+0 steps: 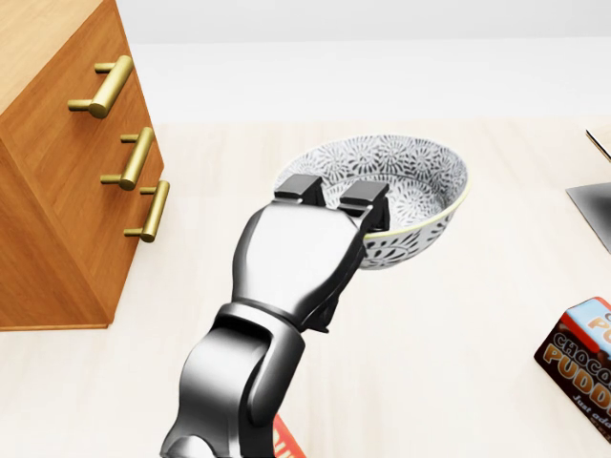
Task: Close the top drawer of the cabinet and put the bowl on top of it.
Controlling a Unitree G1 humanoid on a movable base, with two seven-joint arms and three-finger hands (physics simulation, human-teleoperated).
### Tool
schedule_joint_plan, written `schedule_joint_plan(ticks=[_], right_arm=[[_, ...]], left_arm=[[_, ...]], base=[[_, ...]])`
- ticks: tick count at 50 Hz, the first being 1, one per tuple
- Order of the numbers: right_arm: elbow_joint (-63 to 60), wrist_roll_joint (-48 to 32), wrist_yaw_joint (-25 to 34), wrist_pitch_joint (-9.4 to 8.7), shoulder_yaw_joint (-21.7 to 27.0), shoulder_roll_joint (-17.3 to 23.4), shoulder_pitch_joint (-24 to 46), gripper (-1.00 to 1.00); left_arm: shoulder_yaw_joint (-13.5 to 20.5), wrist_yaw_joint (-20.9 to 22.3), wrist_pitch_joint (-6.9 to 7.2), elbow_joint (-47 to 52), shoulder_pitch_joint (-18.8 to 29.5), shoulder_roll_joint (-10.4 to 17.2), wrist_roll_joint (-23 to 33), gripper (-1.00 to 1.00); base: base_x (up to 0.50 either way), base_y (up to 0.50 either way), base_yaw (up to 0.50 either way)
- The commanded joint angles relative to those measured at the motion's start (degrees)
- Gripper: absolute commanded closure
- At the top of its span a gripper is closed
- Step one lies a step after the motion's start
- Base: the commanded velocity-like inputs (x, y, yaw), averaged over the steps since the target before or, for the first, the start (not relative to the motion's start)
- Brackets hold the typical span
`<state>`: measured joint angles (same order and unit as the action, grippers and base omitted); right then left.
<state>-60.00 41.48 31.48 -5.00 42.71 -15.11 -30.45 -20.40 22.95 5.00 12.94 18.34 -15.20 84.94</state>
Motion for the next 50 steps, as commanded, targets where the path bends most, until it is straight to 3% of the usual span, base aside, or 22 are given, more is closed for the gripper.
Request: schedule_joint_plan(ticks=[1, 5, 11, 23, 32, 44, 50], right_arm=[[0.0, -2.4, 0.5, 0.0, -1.7, -0.7, 0.1, -1.0], [0.0, -2.9, 1.1, 0.0, -2.1, -1.2, 0.0, -1.0], [0.0, -7.6, 3.0, 0.0, -4.6, -3.3, 1.0, -1.0], [0.0, -9.4, 4.4, 0.0, -5.2, -4.6, 1.2, -1.0], [0.0, -10.9, 4.9, 0.0, -6.1, -4.9, 1.3, -1.0], [0.0, -10.6, 4.8, 0.0, -6.9, -4.7, -0.1, -1.0], [0.0, -10.8, 5.1, 0.0, -7.3, -4.7, -0.6, -1.0]], left_arm=[[4.2, 5.7, 0.0, 7.0, 5.2, 0.7, 0.2, 1.0], [5.5, 7.5, 0.0, 8.4, 6.8, 1.3, -0.9, 1.0], [9.6, 14.0, 0.0, 14.0, 12.3, 3.7, -1.9, 1.0], [14.1, 16.9, 0.0, 13.5, 20.3, 8.2, -5.9, 1.0], [18.1, 17.1, 0.0, 15.0, 26.5, 14.1, -10.1, 1.0], [20.4, 16.4, 0.0, 12.7, 28.6, 19.7, -15.1, 1.0], [23.4, 14.7, 0.0, 9.0, 32.4, 24.2, -19.3, 1.0]], base=[[0.0, 0.0, 0.0], [0.0, 0.0, 0.0], [0.0, 0.0, 0.0], [0.0, 0.0, 0.0], [0.0, 0.0, 0.0], [0.0, 0.0, 0.0], [0.0, 0.0, 0.0]])
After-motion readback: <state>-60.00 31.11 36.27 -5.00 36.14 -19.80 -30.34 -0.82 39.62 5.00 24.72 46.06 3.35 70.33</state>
